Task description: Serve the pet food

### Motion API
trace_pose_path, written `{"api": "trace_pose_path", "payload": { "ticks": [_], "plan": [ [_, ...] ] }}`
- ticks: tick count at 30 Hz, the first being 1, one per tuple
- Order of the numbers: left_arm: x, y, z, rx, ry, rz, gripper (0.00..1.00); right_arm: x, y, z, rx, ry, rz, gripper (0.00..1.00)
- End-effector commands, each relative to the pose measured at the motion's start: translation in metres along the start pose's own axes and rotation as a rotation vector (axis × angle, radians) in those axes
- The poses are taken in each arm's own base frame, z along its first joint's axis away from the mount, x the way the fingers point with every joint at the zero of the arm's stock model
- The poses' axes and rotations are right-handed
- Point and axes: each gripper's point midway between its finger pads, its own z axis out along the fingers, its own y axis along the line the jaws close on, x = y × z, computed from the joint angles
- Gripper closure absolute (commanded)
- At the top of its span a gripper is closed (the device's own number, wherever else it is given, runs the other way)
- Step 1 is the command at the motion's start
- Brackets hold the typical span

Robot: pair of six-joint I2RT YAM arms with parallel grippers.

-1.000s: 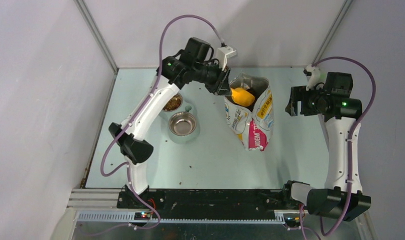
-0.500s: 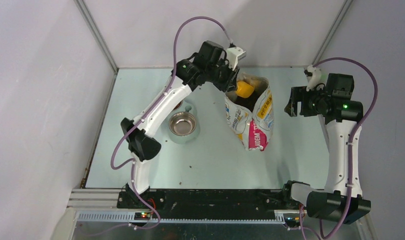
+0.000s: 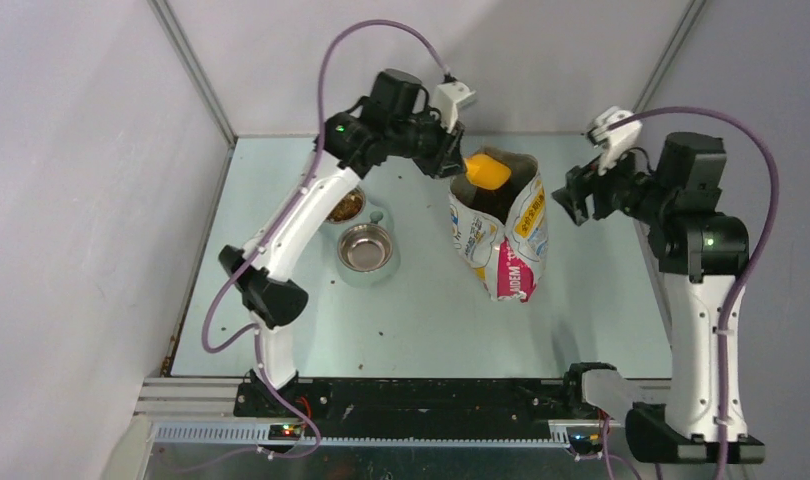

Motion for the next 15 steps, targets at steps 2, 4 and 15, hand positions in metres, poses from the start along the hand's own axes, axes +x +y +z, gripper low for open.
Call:
{"api": "trace_pose_path", "payload": {
  "ticks": [2,4,15],
  "plan": [
    [-0.048,-0.027,-0.095,0.129,-0.186,-0.012,1.0,-0.054,0.03,0.009,-0.013,-0.149,-0.421,0.42],
    [-0.045,-0.031,-0.11,0.194,-0.189,-0.102,1.0,-0.071,0.035,0.018,0.012,-0.193,-0.498,0.48],
    [-0.001,-0.041,-0.155,0.353,-0.139,-0.288,1.0,-0.116,0.114,0.049,-0.166,-0.362,-0.754,0.51]
  ]
}}
